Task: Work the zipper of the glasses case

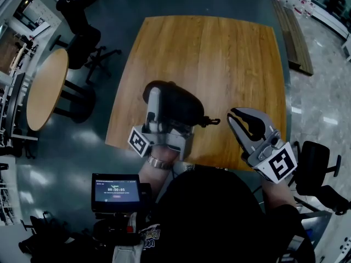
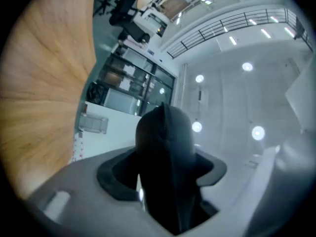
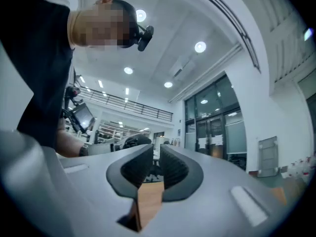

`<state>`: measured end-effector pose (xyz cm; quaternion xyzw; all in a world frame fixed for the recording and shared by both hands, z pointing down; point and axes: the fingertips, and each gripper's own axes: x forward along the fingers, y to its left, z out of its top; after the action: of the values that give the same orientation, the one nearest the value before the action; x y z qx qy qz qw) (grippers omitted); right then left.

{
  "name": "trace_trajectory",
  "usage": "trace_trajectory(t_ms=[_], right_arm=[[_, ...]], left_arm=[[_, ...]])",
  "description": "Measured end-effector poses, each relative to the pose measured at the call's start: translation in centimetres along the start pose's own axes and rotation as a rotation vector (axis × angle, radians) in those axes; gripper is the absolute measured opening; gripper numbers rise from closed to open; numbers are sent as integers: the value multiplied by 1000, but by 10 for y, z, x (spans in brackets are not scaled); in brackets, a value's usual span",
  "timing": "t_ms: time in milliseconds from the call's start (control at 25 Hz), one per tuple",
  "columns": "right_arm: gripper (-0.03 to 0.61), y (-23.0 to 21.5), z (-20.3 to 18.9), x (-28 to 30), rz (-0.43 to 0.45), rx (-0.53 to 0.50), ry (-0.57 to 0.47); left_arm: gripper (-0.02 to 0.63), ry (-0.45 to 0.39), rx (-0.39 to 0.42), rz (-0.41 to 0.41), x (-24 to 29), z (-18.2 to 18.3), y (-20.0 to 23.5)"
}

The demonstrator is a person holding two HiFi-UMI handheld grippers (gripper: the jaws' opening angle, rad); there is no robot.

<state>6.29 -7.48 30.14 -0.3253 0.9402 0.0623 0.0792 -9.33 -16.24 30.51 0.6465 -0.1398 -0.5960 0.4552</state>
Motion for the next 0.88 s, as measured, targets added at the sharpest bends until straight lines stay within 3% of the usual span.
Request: trace_trajectory(t_ms=[120,240,360,400,480,560,640,720,880], right_arm=[[32,2,-18,0,-53,23,24],[34,17,-36,12,9,85,72],[57,15,-32,13,15,174,20],[83,8,-28,11,8,232,-13],[126,-9,-21,8,30,429,-56],[167,-16,-16,12,121,643,-61],[264,-15,-13,19,207,778,-45],[307,-5,-15,27,260,820,-2],[337,15,-23,44,316,799,57]], left_arm=[[262,-100,-6,113,-2,12,17],[262,-124,-45,131,-1,16,24],[262,-109,-47,132,-2,15,28],[262,-73,-27,110,0,11,24],[262,93,59,-13,10,-8,1],[262,310,198,-189,18,-37,-34],[262,432,369,-290,23,-58,-58],[262,467,483,-326,26,-66,-67],[262,500,544,-335,25,-73,-66]])
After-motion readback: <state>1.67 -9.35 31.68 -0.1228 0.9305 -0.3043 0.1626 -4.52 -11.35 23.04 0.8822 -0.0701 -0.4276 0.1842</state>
